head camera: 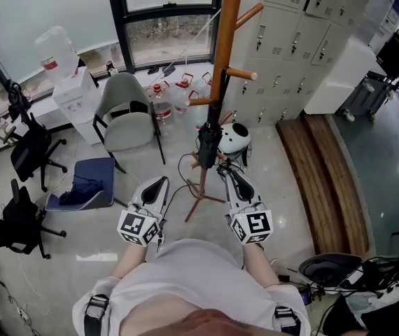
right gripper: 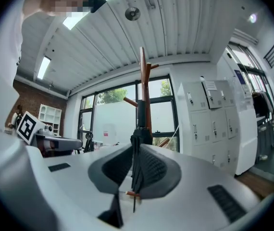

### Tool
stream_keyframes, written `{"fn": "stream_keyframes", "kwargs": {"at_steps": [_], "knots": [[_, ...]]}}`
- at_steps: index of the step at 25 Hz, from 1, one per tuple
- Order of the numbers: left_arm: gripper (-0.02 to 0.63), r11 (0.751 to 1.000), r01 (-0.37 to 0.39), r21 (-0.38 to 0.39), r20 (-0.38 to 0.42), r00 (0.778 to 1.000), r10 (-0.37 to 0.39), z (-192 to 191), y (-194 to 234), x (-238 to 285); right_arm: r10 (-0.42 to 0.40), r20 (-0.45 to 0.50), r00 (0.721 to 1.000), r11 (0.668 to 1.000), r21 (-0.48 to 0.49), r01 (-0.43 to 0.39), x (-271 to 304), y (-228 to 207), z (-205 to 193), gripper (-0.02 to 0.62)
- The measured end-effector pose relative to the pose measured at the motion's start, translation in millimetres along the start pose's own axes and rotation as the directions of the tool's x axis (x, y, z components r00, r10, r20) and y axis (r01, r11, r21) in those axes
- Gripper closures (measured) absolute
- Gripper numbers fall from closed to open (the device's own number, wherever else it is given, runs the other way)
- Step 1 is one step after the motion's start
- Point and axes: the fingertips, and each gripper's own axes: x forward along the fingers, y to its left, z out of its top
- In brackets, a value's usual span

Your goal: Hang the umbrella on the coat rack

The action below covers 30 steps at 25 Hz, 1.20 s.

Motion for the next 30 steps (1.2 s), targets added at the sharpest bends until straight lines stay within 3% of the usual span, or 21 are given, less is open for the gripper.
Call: {"fn": "stream_keyframes", "kwargs": {"at_steps": [3,30], "knots": [[0.595,1.0,-0.003,-0.002,0.005,1.0,0.003,1.0,-0.3,1.4,-0.006,-0.017,1.0,1.0,-0.008,0.006,-2.4,-1.1,-6.6,0.586],[0.595,1.0,-0.002,-0.016,-0.014,1.0,0.002,-8.9,-4.9,2.9,0.024,-0.081,0.996,1.0,-0.013,-0.026,-3.4,9.8,-26.2,0.588]]}}
